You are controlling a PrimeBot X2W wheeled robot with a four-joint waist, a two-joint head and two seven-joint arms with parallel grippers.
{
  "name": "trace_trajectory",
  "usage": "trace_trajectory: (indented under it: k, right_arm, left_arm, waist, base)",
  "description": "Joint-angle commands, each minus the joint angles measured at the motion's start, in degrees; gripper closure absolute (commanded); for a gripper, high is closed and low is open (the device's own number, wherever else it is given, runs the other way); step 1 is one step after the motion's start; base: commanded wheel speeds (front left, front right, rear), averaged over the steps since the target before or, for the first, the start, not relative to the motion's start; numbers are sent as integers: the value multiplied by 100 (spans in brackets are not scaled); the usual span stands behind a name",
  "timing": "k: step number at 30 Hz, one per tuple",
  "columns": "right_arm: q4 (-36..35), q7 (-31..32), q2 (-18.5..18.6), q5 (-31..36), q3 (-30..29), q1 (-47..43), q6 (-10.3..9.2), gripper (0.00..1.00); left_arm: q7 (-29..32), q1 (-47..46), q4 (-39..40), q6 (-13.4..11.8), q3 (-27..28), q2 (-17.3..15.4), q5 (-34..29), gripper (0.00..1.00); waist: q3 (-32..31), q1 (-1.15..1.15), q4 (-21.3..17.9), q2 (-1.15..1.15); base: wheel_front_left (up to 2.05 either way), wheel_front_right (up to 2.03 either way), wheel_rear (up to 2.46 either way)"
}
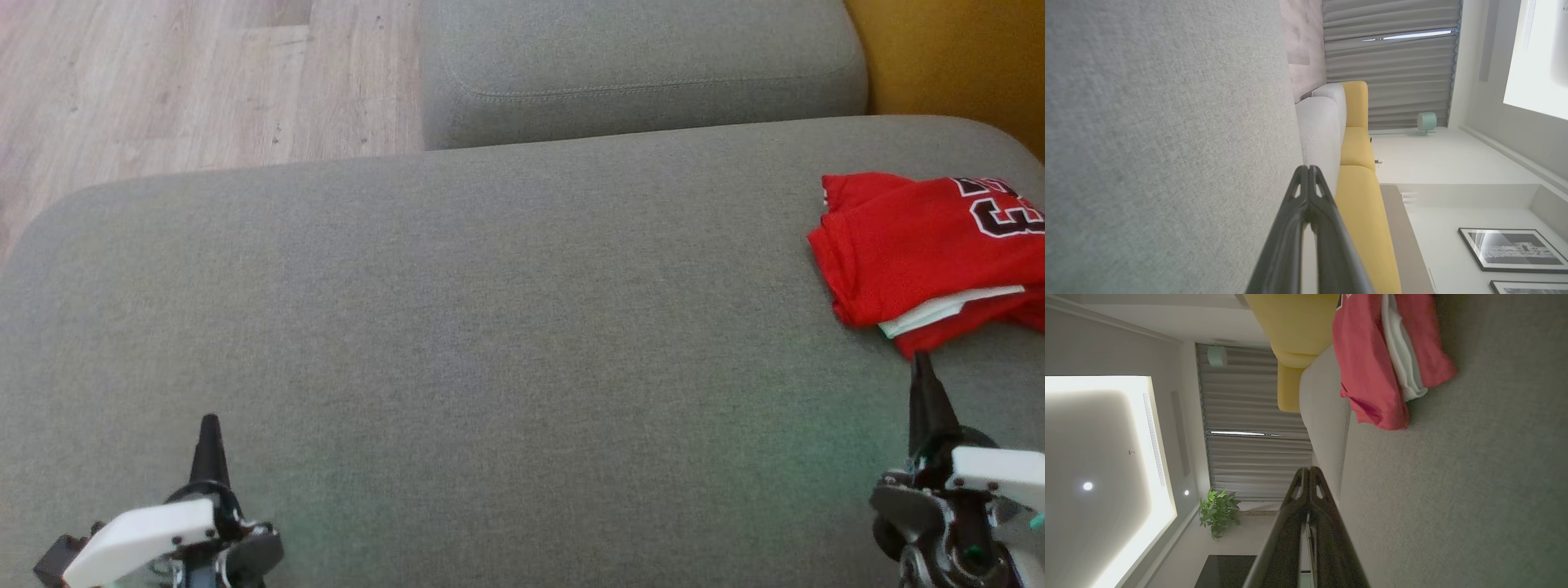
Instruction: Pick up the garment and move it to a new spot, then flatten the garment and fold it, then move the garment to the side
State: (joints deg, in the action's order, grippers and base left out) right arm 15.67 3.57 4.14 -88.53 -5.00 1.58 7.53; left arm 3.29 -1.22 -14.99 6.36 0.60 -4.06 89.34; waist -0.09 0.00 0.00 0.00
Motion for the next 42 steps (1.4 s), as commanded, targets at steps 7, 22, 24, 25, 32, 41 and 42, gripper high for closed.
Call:
trace_trajectory:
  k: [7, 22, 24, 25, 32, 41, 42]
  right_arm:
    - [-175, 162, -8, -498, 10, 445, -4, 100]
    - [-173, 184, -27, -475, -16, 448, -4, 100]
    - [-172, 186, -30, -472, -20, 448, -4, 100]
    - [-172, 188, -31, -471, -22, 448, -4, 100]
    - [-172, 197, -39, -461, -33, 449, -4, 100]
    - [-171, 209, -50, -449, -49, 451, -4, 100]
    - [-171, 211, -51, -447, -50, 451, -4, 100]
  left_arm:
    - [134, -477, 106, 113, 361, -49, 476, 100]
    - [163, -480, 104, 113, 396, -23, 446, 100]
    - [166, -480, 103, 113, 401, -20, 442, 100]
    - [168, -481, 103, 113, 403, -18, 440, 100]
    - [181, -482, 102, 113, 419, -7, 427, 100]
    - [197, -483, 101, 113, 440, 7, 410, 100]
    - [199, -483, 101, 113, 442, 9, 408, 100]
  waist:
    - [27, 0, 0, 0]
    - [27, 0, 0, 0]
    - [27, 0, 0, 0]
    - [27, 0, 0, 0]
    - [27, 0, 0, 0]
    - [27, 0, 0, 0]
    - [27, 0, 0, 0]
  base:
    - [0, 0, 0]
    - [0, 0, 0]
    - [0, 0, 0]
    - [0, 0, 0]
    - [0, 0, 0]
    - [0, 0, 0]
    - [0, 0, 0]
